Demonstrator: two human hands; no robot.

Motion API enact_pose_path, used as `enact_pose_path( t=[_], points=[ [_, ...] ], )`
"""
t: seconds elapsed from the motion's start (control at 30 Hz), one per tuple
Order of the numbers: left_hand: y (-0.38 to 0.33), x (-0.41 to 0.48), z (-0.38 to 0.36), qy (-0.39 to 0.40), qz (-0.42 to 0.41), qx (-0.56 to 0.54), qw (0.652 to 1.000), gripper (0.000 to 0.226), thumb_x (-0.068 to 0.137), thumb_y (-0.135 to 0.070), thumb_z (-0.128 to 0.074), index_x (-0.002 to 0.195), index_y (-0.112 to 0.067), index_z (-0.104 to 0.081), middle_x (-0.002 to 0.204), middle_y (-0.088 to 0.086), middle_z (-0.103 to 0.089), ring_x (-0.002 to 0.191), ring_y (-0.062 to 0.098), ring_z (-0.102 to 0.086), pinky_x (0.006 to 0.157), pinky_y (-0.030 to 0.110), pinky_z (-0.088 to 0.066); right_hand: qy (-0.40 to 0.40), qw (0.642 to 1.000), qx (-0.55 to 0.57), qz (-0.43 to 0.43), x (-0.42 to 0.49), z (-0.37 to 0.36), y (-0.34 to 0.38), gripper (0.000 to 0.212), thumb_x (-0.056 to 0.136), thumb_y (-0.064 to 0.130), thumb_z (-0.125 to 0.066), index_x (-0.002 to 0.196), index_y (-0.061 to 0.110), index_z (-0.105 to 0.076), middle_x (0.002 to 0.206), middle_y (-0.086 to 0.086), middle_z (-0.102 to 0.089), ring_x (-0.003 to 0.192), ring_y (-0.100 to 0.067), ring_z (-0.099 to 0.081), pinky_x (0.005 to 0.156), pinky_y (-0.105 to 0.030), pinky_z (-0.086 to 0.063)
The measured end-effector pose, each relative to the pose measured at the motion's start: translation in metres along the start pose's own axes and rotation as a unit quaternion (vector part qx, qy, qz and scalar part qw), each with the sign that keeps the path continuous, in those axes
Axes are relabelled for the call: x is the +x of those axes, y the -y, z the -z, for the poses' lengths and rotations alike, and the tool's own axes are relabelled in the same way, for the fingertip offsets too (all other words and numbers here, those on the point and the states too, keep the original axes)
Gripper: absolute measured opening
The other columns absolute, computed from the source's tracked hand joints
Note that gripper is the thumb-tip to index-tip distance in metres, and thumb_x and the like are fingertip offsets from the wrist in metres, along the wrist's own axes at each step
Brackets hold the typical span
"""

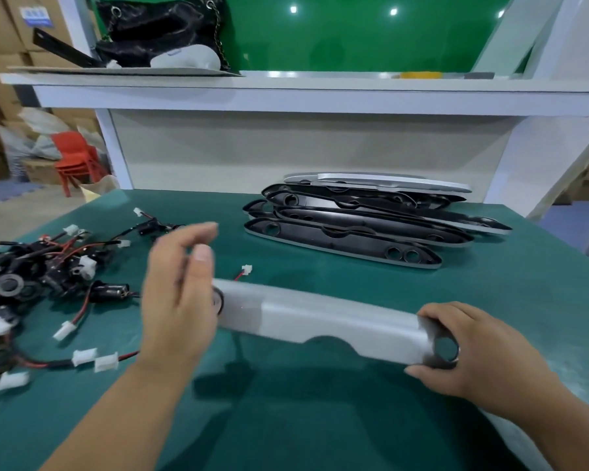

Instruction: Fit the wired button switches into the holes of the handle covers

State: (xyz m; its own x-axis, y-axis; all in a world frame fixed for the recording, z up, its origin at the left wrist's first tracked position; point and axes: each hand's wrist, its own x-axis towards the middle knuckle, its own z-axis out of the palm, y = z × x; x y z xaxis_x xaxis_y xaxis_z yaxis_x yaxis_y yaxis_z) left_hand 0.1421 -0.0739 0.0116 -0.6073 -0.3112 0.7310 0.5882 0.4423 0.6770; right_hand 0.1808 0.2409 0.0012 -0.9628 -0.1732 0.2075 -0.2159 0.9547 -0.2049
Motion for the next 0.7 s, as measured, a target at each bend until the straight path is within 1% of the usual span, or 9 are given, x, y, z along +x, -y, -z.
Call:
enact_pose_path(
  t=[0.1,0.17,0.23,0.27,0.33,0.4,0.53,0.63,0.7],
  points=[
    [0.019,0.015,0.019,-0.083,0.074,-0.02,0.994,0.024,0.085,-0.045,-0.045,0.105,-0.048,-0.058,0.109,-0.023,-0.062,0.104,-0.003,-0.057,0.093,0.018,-0.043,-0.031,0.998,0.04,-0.027,-0.004,0.008,-0.003,0.046,0.051,0.064,-0.07,0.083,0.047,-0.042,0.082,0.025,-0.053,0.077,-0.001,-0.052,0.063,-0.018,-0.04],
    [0.033,0.018,0.026,0.0,0.186,-0.093,0.978,0.032,0.081,-0.052,-0.05,0.11,-0.042,-0.059,0.115,-0.019,-0.064,0.111,0.0,-0.058,0.104,0.028,-0.041,-0.048,0.997,0.048,-0.037,-0.005,0.011,-0.007,0.048,0.051,0.066,-0.069,0.087,0.046,-0.044,0.083,0.025,-0.054,0.076,-0.004,-0.055,0.062,-0.026,-0.044],
    [0.041,0.014,0.025,0.131,0.281,-0.185,0.933,0.047,0.078,-0.055,-0.058,0.116,-0.028,-0.06,0.121,-0.004,-0.066,0.116,0.015,-0.06,0.109,0.042,-0.038,-0.038,0.997,0.049,-0.047,-0.004,0.011,-0.013,0.054,0.049,0.073,-0.063,0.093,0.048,-0.045,0.086,0.025,-0.055,0.078,-0.004,-0.056,0.061,-0.025,-0.045],
    [0.042,0.009,0.021,0.177,0.302,-0.201,0.915,0.054,0.074,-0.056,-0.064,0.116,-0.022,-0.061,0.12,0.0,-0.067,0.115,0.019,-0.061,0.108,0.044,-0.04,-0.024,0.997,0.05,-0.053,-0.003,0.009,-0.018,0.057,0.049,0.078,-0.06,0.096,0.05,-0.044,0.091,0.026,-0.055,0.082,0.0,-0.056,0.062,-0.024,-0.045],
    [0.037,0.001,0.012,0.205,0.313,-0.212,0.903,0.052,0.073,-0.048,-0.067,0.114,-0.017,-0.061,0.115,0.001,-0.07,0.11,0.021,-0.063,0.102,0.041,-0.045,0.006,0.998,0.04,-0.052,-0.003,0.002,-0.031,0.062,0.049,0.09,-0.052,0.1,0.058,-0.042,0.103,0.032,-0.051,0.084,0.008,-0.054,0.063,-0.023,-0.046],
    [0.031,-0.005,0.005,0.196,0.322,-0.209,0.902,0.044,0.076,-0.039,-0.061,0.112,-0.015,-0.063,0.112,0.001,-0.072,0.108,0.02,-0.064,0.102,0.042,-0.045,0.023,0.998,0.037,-0.045,-0.003,-0.009,-0.048,0.066,0.048,0.097,-0.044,0.104,0.062,-0.04,0.107,0.038,-0.049,0.078,0.006,-0.057,0.064,-0.029,-0.05],
    [0.018,-0.015,-0.001,0.219,0.314,-0.194,0.903,0.039,0.072,-0.045,-0.066,0.103,-0.02,-0.071,0.114,0.0,-0.071,0.113,0.019,-0.063,0.107,0.046,-0.04,0.02,0.998,0.062,-0.01,0.002,-0.026,-0.035,0.07,0.053,0.096,-0.042,0.115,0.065,-0.037,0.105,0.042,-0.051,0.085,-0.003,-0.061,0.07,-0.031,-0.051],
    [0.014,-0.019,-0.006,0.204,0.306,-0.213,0.905,0.039,0.068,-0.048,-0.066,0.099,-0.026,-0.073,0.112,-0.001,-0.071,0.113,0.019,-0.063,0.106,0.046,-0.041,-0.005,0.996,0.071,0.045,0.015,-0.017,0.016,0.066,0.065,0.092,-0.034,0.125,0.066,-0.028,0.113,0.047,-0.038,0.103,0.003,-0.048,0.086,-0.024,-0.042],
    [0.013,-0.023,-0.01,0.22,0.289,-0.211,0.908,0.031,0.069,-0.048,-0.064,0.096,-0.035,-0.074,0.11,-0.003,-0.072,0.11,0.016,-0.064,0.103,0.041,-0.044,-0.033,0.99,0.088,0.107,0.025,-0.009,0.056,0.061,0.075,0.085,-0.031,0.131,0.061,-0.027,0.12,0.047,-0.034,0.11,0.013,-0.036,0.094,-0.011,-0.032]
  ],
)
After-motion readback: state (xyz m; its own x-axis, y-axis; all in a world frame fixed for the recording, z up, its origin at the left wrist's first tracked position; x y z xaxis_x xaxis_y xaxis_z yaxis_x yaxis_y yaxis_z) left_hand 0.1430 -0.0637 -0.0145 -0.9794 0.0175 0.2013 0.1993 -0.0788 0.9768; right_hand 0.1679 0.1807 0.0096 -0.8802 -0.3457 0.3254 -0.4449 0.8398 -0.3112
